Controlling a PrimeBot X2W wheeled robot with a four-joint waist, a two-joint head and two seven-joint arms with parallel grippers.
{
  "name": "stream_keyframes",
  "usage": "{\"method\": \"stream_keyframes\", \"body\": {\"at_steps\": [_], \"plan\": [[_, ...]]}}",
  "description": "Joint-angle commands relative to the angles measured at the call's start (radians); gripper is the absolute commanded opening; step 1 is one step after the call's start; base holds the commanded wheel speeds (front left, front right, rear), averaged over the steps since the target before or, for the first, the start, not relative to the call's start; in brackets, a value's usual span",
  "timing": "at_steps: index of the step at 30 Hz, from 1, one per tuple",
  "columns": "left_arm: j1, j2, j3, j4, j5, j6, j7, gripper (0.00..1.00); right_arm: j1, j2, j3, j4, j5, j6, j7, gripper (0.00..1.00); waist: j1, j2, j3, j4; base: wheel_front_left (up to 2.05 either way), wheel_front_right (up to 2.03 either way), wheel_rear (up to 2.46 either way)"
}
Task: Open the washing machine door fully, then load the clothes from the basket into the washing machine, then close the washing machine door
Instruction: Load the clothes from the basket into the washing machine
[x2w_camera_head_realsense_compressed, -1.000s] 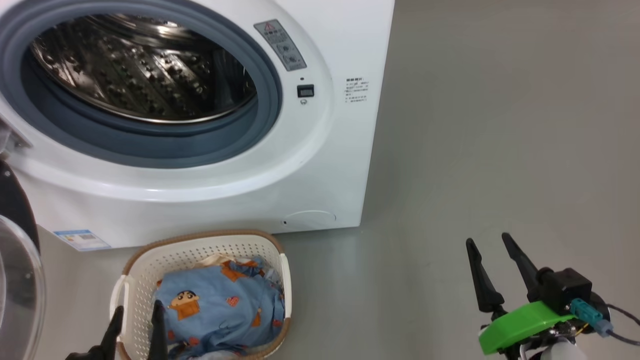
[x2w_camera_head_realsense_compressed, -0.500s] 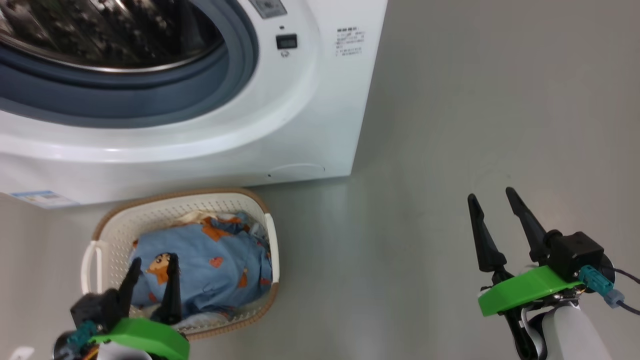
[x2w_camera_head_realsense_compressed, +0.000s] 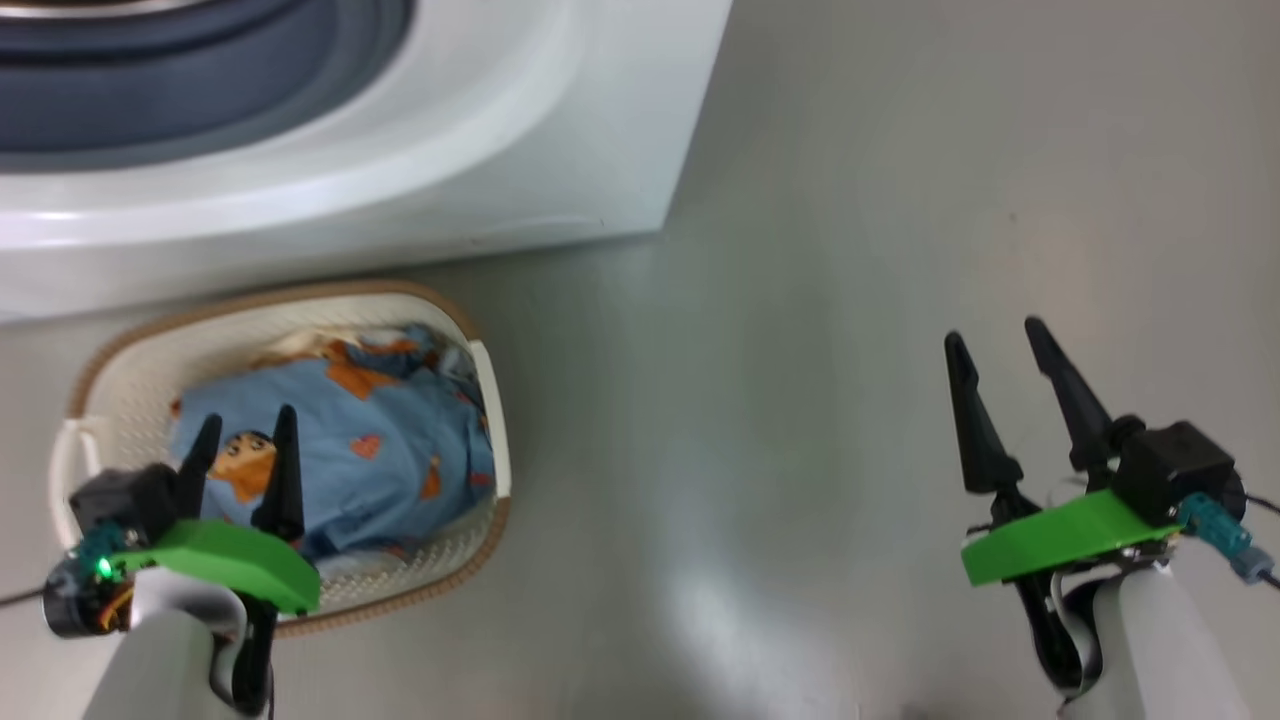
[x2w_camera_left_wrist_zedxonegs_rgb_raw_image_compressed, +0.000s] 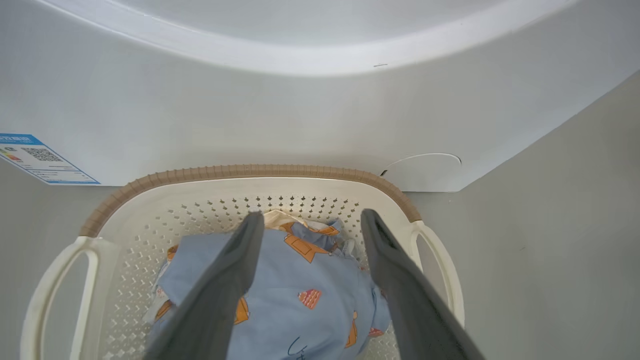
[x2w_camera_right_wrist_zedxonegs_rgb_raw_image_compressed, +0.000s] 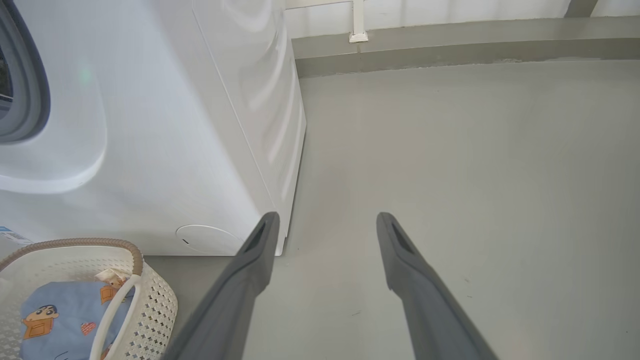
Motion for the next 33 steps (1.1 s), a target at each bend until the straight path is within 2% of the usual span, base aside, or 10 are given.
{"method": "stream_keyframes", "body": {"at_steps": [1, 6, 17, 21, 33], "plan": [[-0.026, 0.043, 0.016, 0.019, -0.03, -0.003, -0.005, 1.0, -0.016, 0.001, 0.022, -0.034, 0.017, 0.002, -0.012, 1.0, 0.0, 0.0, 0.096, -0.037, 0.0, 0.0, 0.0], [-0.097, 0.07, -0.021, 0.108, -0.098, -0.003, 0.0, 1.0, -0.035, 0.001, 0.029, -0.056, 0.026, 0.002, -0.012, 1.0, 0.0, 0.0, 0.164, -0.059, 0.0, 0.0, 0.0], [-0.258, 0.146, -0.162, 0.289, -0.236, -0.003, 0.121, 1.0, -0.037, 0.001, 0.028, -0.098, 0.036, 0.002, -0.012, 1.0, 0.0, 0.0, 0.286, -0.099, 0.0, 0.0, 0.0], [-0.3, 0.172, -0.193, 0.351, -0.258, -0.003, 0.16, 1.0, -0.038, 0.001, 0.03, -0.108, 0.046, 0.002, -0.012, 1.0, 0.0, 0.0, 0.314, -0.11, 0.0, 0.0, 0.0], [-0.401, 0.204, -0.244, 0.465, -0.281, -0.003, 0.213, 1.0, -0.036, 0.001, 0.04, -0.125, 0.078, 0.002, -0.012, 1.0, 0.0, 0.0, 0.372, -0.129, 0.0, 0.0, 0.0]]}}
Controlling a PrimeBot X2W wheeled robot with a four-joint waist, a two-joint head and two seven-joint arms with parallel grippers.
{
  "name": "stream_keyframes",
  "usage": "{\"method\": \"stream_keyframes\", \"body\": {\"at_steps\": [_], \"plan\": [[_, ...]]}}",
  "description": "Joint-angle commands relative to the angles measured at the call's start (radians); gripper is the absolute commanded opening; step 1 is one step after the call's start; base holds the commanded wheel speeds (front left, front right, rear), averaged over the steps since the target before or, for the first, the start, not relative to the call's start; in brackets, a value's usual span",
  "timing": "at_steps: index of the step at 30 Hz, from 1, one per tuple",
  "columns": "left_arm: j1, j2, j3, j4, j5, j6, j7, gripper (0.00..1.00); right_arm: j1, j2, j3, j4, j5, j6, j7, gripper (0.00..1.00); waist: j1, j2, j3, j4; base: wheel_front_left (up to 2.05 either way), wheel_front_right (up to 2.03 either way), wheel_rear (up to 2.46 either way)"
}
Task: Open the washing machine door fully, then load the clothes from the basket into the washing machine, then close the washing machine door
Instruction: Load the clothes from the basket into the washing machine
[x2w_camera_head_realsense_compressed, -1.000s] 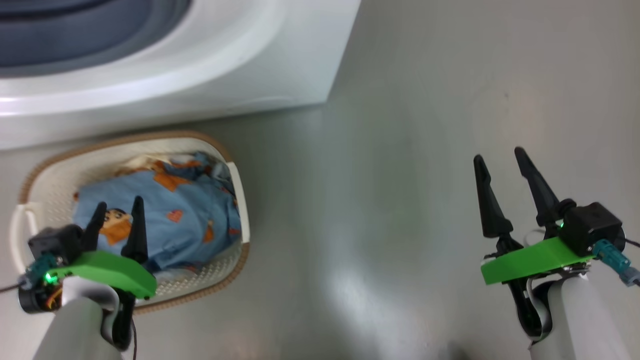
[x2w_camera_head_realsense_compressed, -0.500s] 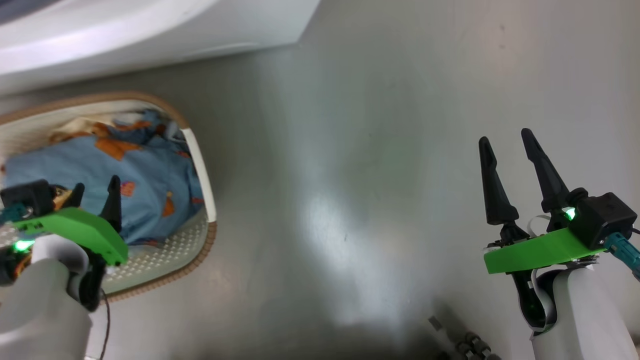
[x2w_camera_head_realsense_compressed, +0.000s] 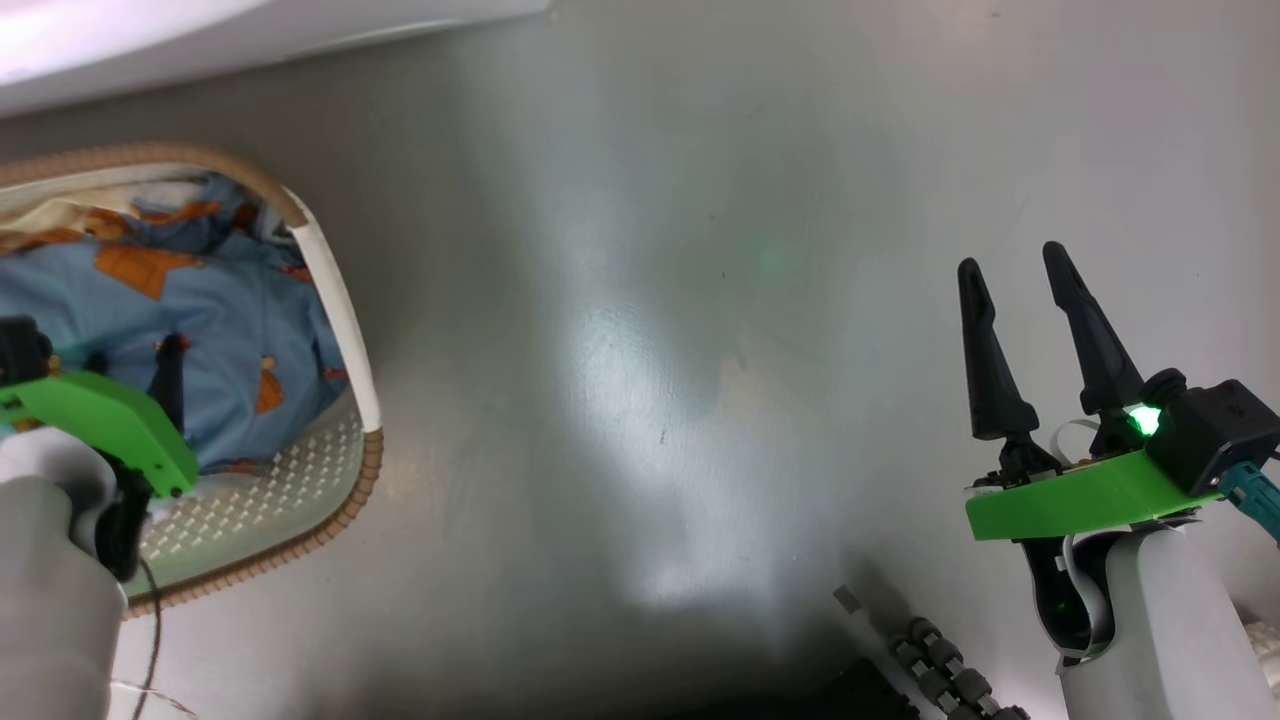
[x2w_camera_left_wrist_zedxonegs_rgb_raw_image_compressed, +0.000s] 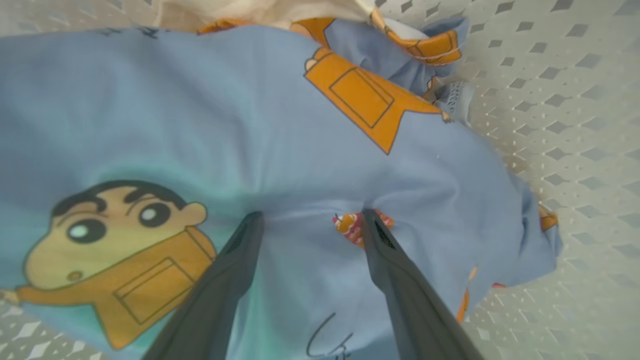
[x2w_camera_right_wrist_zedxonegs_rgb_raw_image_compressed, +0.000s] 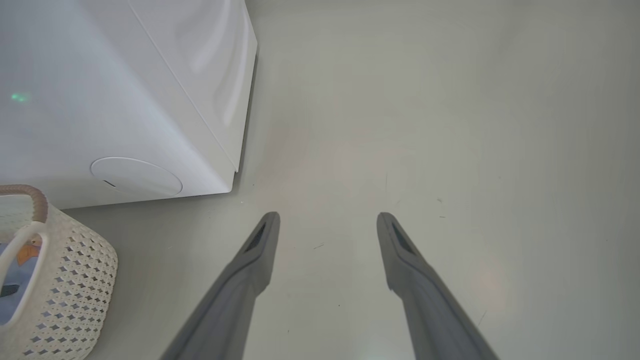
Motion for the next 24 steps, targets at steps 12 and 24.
{"method": "stream_keyframes", "body": {"at_steps": [12, 24], "plan": [[-0.092, 0.042, -0.006, 0.098, 0.0, 0.006, 0.066, 1.0, 0.014, 0.001, 0.016, -0.031, 0.025, 0.002, -0.005, 1.0, 0.0, 0.0, 0.071, -0.008, 0.0, 0.0, 0.0], [-0.057, 0.022, -0.032, 0.098, 0.001, 0.0, -0.06, 0.0, -0.003, 0.001, 0.006, -0.018, 0.029, 0.002, -0.005, 1.0, 0.0, 0.0, 0.015, 0.004, 0.0, 0.0, 0.0]]}}
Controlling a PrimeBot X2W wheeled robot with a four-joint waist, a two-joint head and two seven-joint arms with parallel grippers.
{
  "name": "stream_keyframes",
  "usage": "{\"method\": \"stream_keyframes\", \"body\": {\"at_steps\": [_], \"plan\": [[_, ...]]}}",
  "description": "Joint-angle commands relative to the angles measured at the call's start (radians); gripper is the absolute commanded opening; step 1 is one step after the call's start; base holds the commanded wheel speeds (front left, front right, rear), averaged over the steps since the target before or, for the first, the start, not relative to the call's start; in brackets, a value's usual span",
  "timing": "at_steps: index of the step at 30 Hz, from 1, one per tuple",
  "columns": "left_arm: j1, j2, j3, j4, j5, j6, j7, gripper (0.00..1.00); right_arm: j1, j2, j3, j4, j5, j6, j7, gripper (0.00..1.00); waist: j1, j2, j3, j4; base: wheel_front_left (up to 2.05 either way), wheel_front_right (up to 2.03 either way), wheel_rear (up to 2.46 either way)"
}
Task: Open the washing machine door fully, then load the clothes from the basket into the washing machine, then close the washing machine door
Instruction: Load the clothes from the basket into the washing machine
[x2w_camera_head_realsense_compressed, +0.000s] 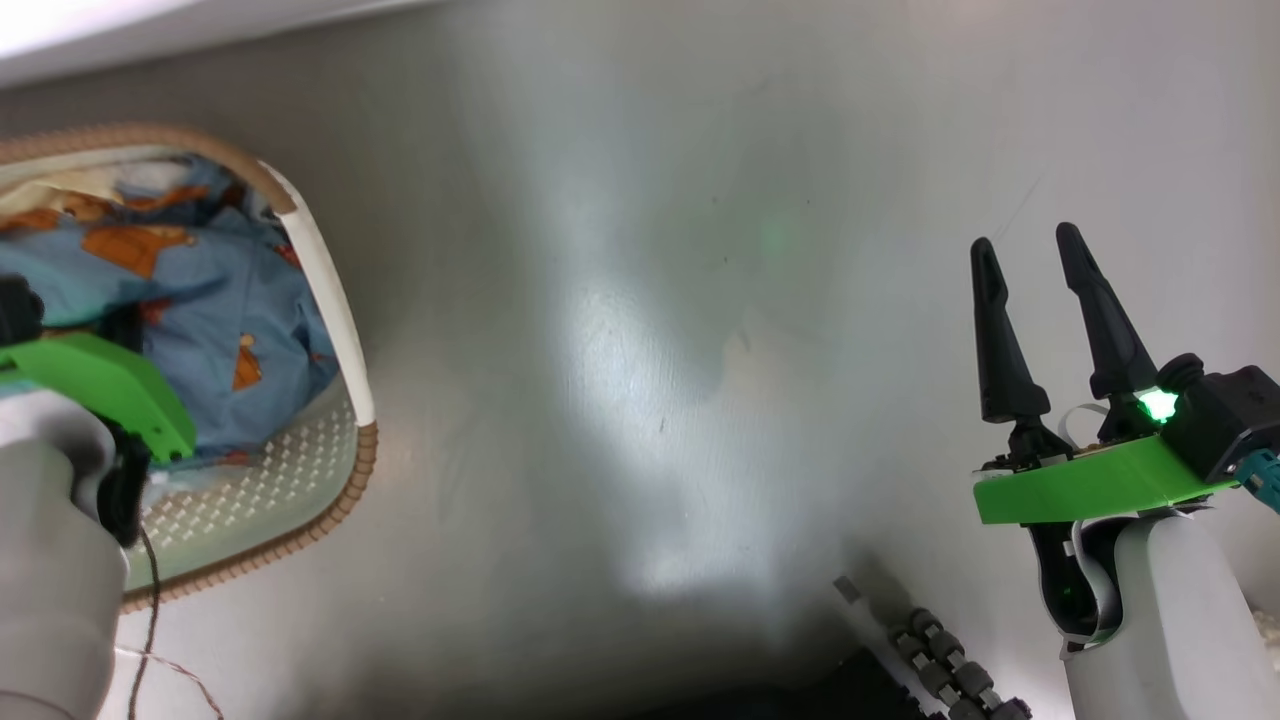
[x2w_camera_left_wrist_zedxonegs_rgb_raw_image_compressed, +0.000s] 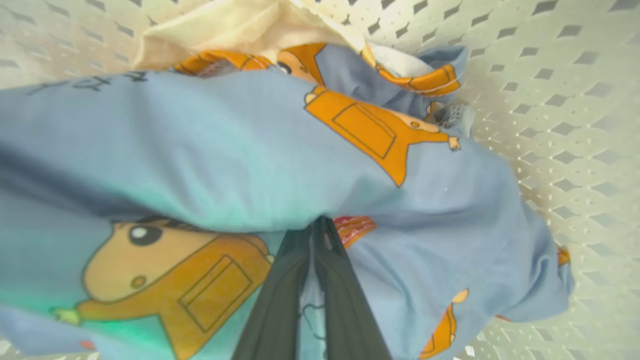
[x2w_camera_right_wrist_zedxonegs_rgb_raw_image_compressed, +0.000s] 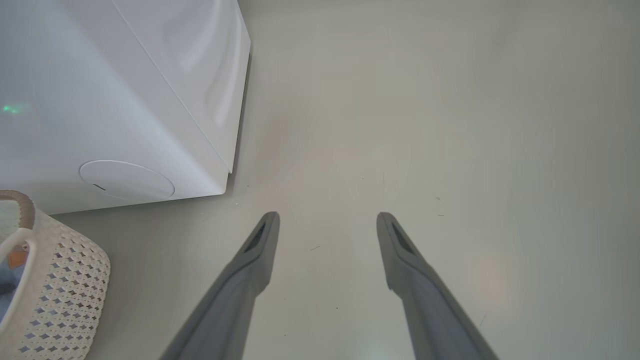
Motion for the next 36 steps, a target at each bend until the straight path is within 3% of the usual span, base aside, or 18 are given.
{"method": "stream_keyframes", "body": {"at_steps": [1, 7, 18, 27, 36], "plan": [[0.06, 0.039, 0.011, -0.006, 0.002, -0.001, -0.031, 0.0, 0.017, 0.0, 0.016, -0.01, 0.006, 0.002, -0.005, 1.0, 0.0, 0.0, -0.032, 0.005, 0.0, 0.0, 0.0], [0.125, 0.038, -0.003, -0.019, -0.006, -0.003, -0.115, 0.0, 0.005, 0.0, 0.029, 0.016, 0.018, 0.002, -0.005, 1.0, 0.0, 0.0, -0.11, 0.018, 0.0, 0.0, 0.0], [0.222, 0.023, 0.011, -0.105, -0.026, -0.003, -0.169, 0.0, 0.003, 0.0, 0.04, 0.057, 0.021, 0.002, -0.005, 1.0, 0.0, 0.0, -0.267, 0.043, 0.0, 0.0, 0.0], [0.388, 0.026, 0.141, -0.39, 0.044, 0.051, -0.17, 0.0, 0.035, 0.0, 0.04, 0.086, 0.012, 0.002, -0.005, 1.0, 0.0, 0.0, -0.4, 0.06, 0.0, 0.0, 0.0], [0.555, -0.031, 0.282, -0.656, 0.153, 0.08, -0.17, 0.0, 0.063, 0.0, 0.041, 0.119, 0.004, 0.002, -0.005, 1.0, 0.0, 0.0, -0.532, 0.085, 0.0, 0.0, 0.0]]}}
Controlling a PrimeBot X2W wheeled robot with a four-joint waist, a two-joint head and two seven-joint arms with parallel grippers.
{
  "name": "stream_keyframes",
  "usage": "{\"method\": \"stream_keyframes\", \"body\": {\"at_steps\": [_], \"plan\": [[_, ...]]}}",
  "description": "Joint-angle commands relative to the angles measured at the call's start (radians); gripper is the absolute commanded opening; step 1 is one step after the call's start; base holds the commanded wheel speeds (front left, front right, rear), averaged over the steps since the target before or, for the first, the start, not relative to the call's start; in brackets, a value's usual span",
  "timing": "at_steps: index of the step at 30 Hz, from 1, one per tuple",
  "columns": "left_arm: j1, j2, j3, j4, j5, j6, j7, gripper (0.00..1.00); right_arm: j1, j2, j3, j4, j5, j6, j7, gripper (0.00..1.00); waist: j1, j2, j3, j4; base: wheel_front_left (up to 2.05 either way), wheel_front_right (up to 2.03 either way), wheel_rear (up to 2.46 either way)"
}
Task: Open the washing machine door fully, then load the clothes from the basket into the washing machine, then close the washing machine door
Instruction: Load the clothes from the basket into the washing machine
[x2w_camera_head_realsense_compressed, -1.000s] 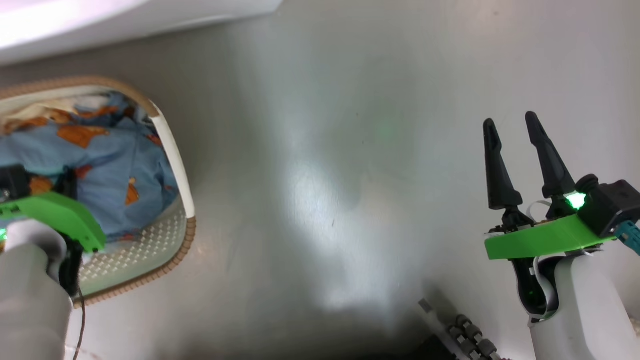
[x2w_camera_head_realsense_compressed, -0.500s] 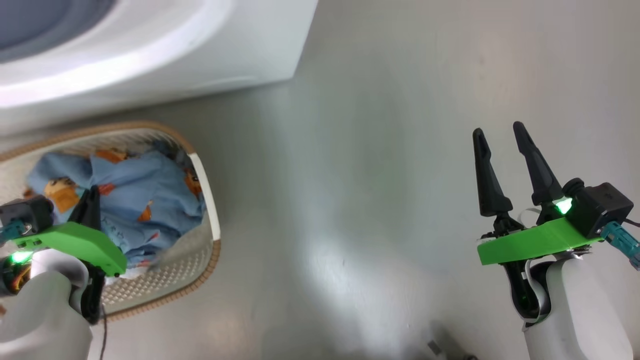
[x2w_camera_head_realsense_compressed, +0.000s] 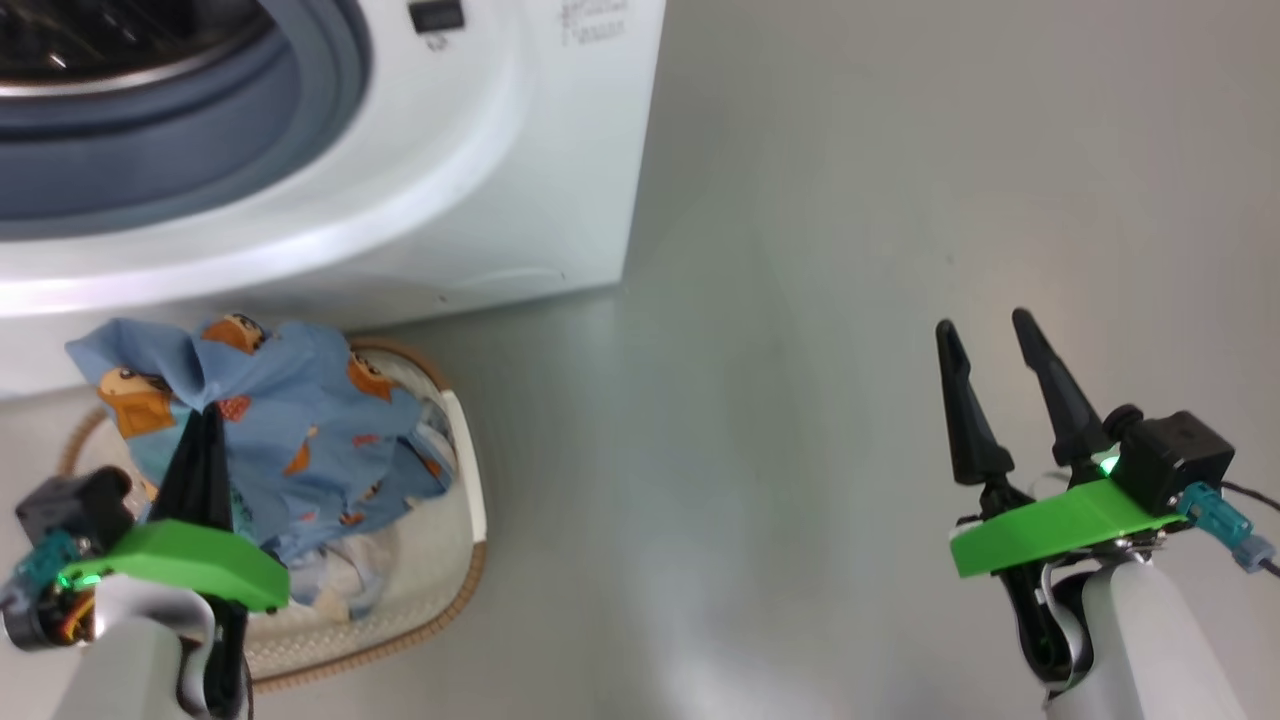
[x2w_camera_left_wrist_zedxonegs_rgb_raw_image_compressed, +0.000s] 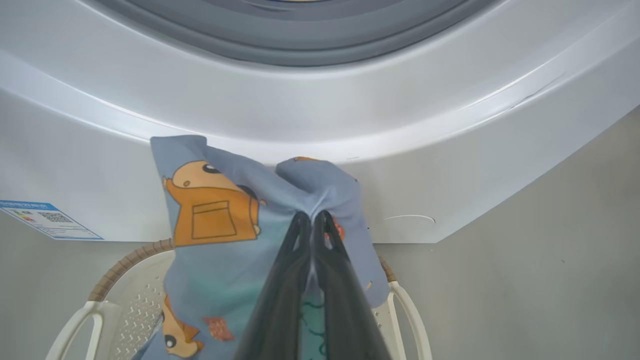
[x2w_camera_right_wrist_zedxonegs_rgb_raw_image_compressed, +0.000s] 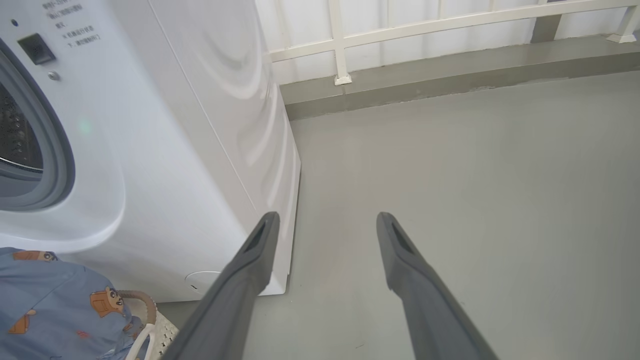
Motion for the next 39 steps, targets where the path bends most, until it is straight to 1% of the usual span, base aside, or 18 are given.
{"method": "stream_keyframes", "body": {"at_steps": [1, 10, 16, 28, 39], "plan": [[0.047, 0.017, 0.058, -0.065, 0.026, 0.009, -0.012, 0.0, 0.032, 0.001, 0.023, -0.012, -0.016, 0.002, -0.005, 1.0, 0.0, 0.0, -0.089, 0.027, 0.0, 0.0, 0.0], [0.195, -0.056, 0.162, -0.289, 0.142, 0.009, -0.012, 0.0, 0.07, 0.001, 0.027, 0.016, -0.029, 0.002, -0.005, 1.0, 0.0, 0.0, -0.22, 0.054, 0.0, 0.0, 0.0], [0.28, -0.1, 0.225, -0.413, 0.22, 0.0, -0.012, 0.0, 0.097, 0.001, 0.027, 0.025, -0.038, 0.002, -0.005, 1.0, 0.0, 0.0, -0.288, 0.064, 0.0, 0.0, 0.0], [0.41, -0.149, 0.288, -0.559, 0.33, -0.015, -0.012, 0.0, 0.146, 0.001, 0.033, 0.025, -0.047, 0.002, -0.005, 1.0, 0.0, 0.0, -0.385, 0.077, 0.0, 0.0, 0.0], [0.518, -0.176, 0.334, -0.622, 0.37, -0.021, -0.012, 0.0, 0.177, 0.001, 0.039, 0.026, -0.051, 0.002, -0.005, 1.0, 0.0, 0.0, -0.441, 0.077, 0.0, 0.0, 0.0]]}}
